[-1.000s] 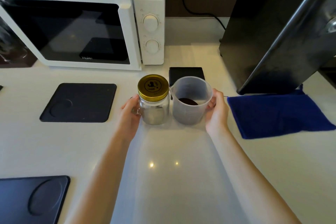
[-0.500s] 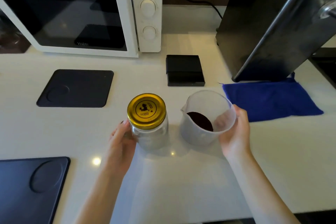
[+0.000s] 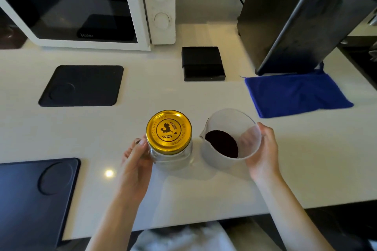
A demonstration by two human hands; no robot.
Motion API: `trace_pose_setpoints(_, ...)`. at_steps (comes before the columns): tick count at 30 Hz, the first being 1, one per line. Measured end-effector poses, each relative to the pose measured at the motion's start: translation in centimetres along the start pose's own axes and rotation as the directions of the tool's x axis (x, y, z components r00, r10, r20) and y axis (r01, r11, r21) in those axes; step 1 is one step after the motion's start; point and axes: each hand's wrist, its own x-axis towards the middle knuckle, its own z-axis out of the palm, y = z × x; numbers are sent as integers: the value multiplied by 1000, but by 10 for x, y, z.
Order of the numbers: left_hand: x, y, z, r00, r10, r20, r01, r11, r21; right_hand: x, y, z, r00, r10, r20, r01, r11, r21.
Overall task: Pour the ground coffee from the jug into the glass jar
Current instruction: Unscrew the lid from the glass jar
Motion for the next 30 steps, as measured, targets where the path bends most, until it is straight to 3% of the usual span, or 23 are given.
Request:
trace_pose_setpoints(4, -1, -3, 4, 1000, 3, 11, -3, 1000, 28, 0, -1, -1, 999, -34, 19, 36, 997, -72)
trace_pose_setpoints(7, -3, -7, 7, 999, 17, 29, -18, 999, 39, 1, -7, -7, 988, -151, 44, 157, 944, -291)
trace_pose_setpoints(11, -7, -8, 10, 998, 65, 14, -66, 995, 81, -2, -30, -7, 930, -295, 221, 369, 750, -549)
trace_pose_setpoints(14, -13, -9, 14, 988, 152, -35, -141, 966, 218, -10, -51, 8, 794, -358, 491, 607, 499, -618)
trace_pose_setpoints(18, -22, -9, 13, 954, 298, -36, -246, 845, 474, -23, -64, 45, 591, -173, 788, 802, 233, -551)
trace_pose_setpoints(23, -29, -6, 10, 935, 312, 167, -340, 663, 667, -32, -48, 82, 348, 109, 931, 935, -113, -336)
trace_pose_setpoints(27, -27, -8, 10, 931, 326, 167, -336, 580, 742, -30, -36, 98, 301, 189, 935, 935, -253, -250)
trace_pose_setpoints(29, -25, -11, 8, 928, 338, 154, -335, 585, 738, -30, -37, 102, 286, 203, 937, 944, -228, -239)
trace_pose_setpoints(30, -24, -12, 7, 929, 339, 149, -335, 602, 725, -29, -40, 104, 293, 206, 934, 951, -164, -262)
